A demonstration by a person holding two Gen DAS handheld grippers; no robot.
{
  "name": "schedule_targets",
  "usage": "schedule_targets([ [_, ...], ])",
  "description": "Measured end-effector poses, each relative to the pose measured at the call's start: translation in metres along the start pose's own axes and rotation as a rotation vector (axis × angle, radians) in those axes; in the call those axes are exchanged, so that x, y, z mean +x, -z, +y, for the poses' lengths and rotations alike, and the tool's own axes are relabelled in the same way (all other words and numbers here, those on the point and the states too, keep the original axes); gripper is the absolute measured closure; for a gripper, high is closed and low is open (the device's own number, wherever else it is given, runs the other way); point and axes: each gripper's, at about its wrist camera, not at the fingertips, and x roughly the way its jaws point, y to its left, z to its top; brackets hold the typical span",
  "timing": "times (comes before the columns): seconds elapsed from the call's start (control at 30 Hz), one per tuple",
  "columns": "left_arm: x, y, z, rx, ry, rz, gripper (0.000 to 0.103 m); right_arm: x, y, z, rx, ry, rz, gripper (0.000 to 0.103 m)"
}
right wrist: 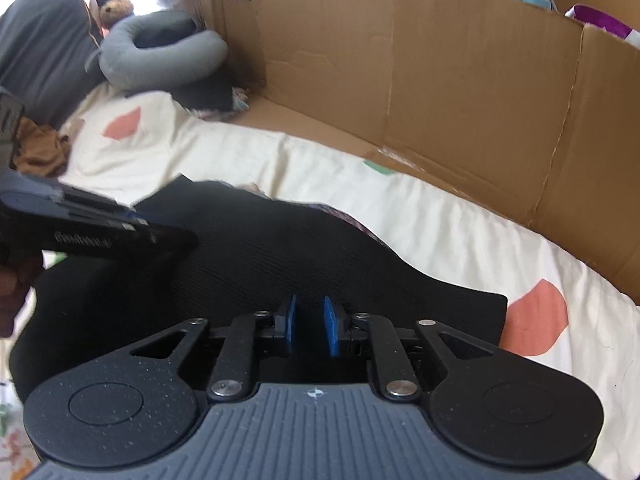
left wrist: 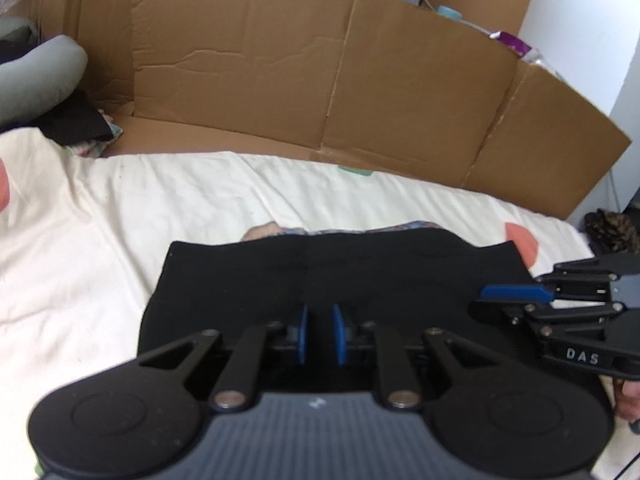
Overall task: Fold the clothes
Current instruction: 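Press the waistband down with both grippers and open them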
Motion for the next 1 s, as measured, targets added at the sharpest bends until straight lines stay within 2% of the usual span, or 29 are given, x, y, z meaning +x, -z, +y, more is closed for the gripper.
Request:
schedule_targets([
  [0.2, -0.006, -0.005, -0.003, -0.007, -0.031, -0.013, 0.088, -0.005, -0.003, -0.01, 0.053, 0.052, -0.012, 0.083],
  [0.37, -0.022, 0.005, -0.011, 0.009, -0.002, -0.035, 0.089, -0.027, -0.002, -0.005, 0.071, 0.0, -0.057, 0.083],
  [0.57, -0.029, 0.013, -0.029, 0.04, 0.051, -0.049, 0.088, -0.035, 0.003, 0.017, 0.043, -0.049, -0.056, 0.081],
  [0.77, -0.016, 0.015, -0.049, 0.104, 0.097, -0.026, 0.087, -0.027, 0.014, 0.027, 0.024, -0.051, -0.021, 0.081],
  [1.0, 0.005, 0.02, -0.05, 0.13, 0.079, 0.013, 0.088, -0.022, 0.023, 0.015, 0.029, -0.033, -0.003, 0.081],
])
